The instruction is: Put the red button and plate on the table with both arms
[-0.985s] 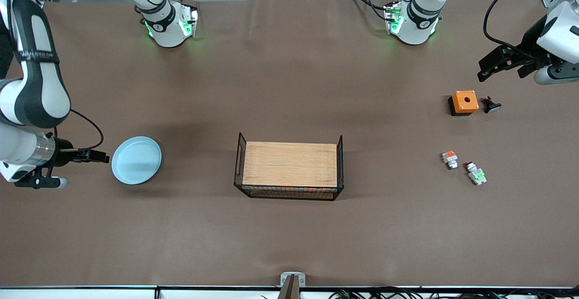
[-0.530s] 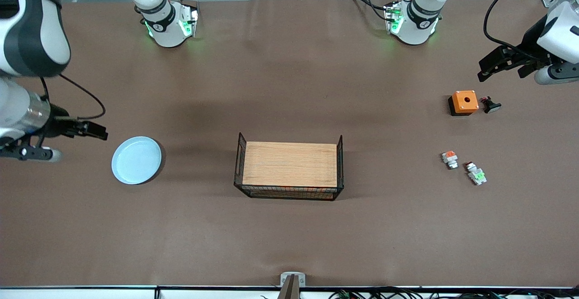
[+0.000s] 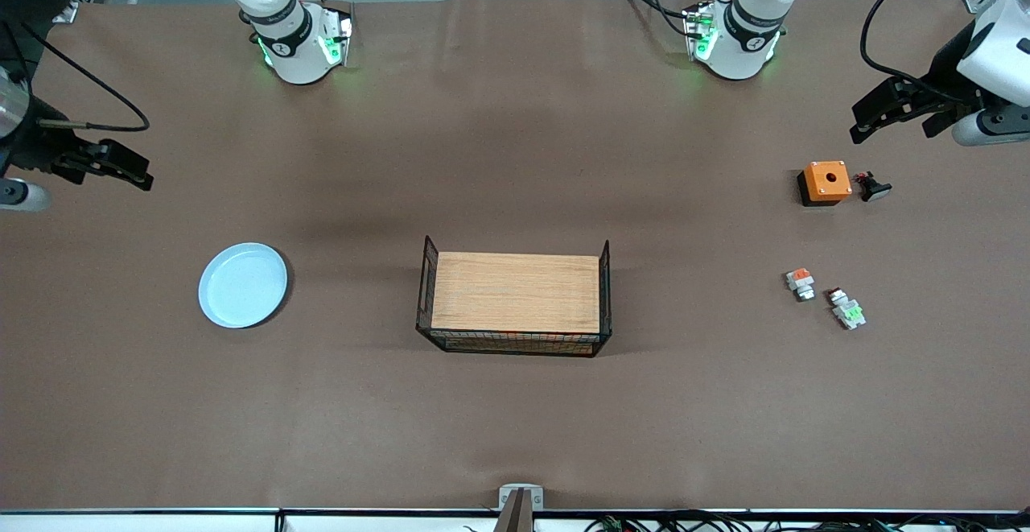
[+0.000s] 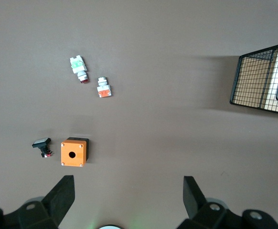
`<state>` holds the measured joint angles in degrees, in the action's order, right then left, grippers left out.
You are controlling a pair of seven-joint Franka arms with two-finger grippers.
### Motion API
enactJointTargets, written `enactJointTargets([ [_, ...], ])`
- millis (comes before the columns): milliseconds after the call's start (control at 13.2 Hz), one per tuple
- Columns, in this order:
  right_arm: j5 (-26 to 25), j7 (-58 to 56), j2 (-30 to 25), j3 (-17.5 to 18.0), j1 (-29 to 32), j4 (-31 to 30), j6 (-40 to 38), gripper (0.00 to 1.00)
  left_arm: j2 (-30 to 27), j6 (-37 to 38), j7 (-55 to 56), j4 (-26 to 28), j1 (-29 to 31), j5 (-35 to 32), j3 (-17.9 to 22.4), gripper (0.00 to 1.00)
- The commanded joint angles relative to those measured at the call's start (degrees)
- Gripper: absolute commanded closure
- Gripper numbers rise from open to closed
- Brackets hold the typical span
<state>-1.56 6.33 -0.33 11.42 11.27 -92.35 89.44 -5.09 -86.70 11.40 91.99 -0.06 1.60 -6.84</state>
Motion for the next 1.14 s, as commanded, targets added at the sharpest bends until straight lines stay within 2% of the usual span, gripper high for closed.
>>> enactJointTargets([
  [0,-0.02,0.26,-0.89,-0.25,0.59,0.85,-2.69,0.01,0.07,1.27,-0.06,-0.58,0.06,0.07,-0.37,0.00],
  [152,-0.02,0.08,-0.55,0.01,0.59,4.18,-3.05,0.00,0.08,2.50,-0.32,-0.85,0.33,-0.02,-0.28,0.00],
  [303,0.07,0.17,-0.55,-0.08,1.12,4.46,-3.31,0.00,0.08,2.86,-0.59,-0.85,-0.02,-3.60,-0.54,0.00],
  [530,0.33,-0.18,-0.63,0.36,1.03,4.37,-3.84,0.00,-0.01,3.29,-1.11,-0.41,-0.02,-4.33,-0.98,0.00],
  [682,3.30,-0.44,-1.25,0.01,1.47,3.93,-3.84,0.00,-0.01,3.30,-1.11,-0.67,0.24,-4.33,-0.98,0.00],
  [909,4.02,-0.45,-1.69,-0.69,1.12,3.41,-3.75,0.00,0.08,3.30,-1.20,-1.02,0.33,-3.89,-0.98,0.00],
  [1061,4.20,-0.36,-1.52,-3.31,-1.50,3.67,-3.75,0.00,0.08,3.30,-1.81,-1.29,0.33,-3.89,-0.98,0.00],
])
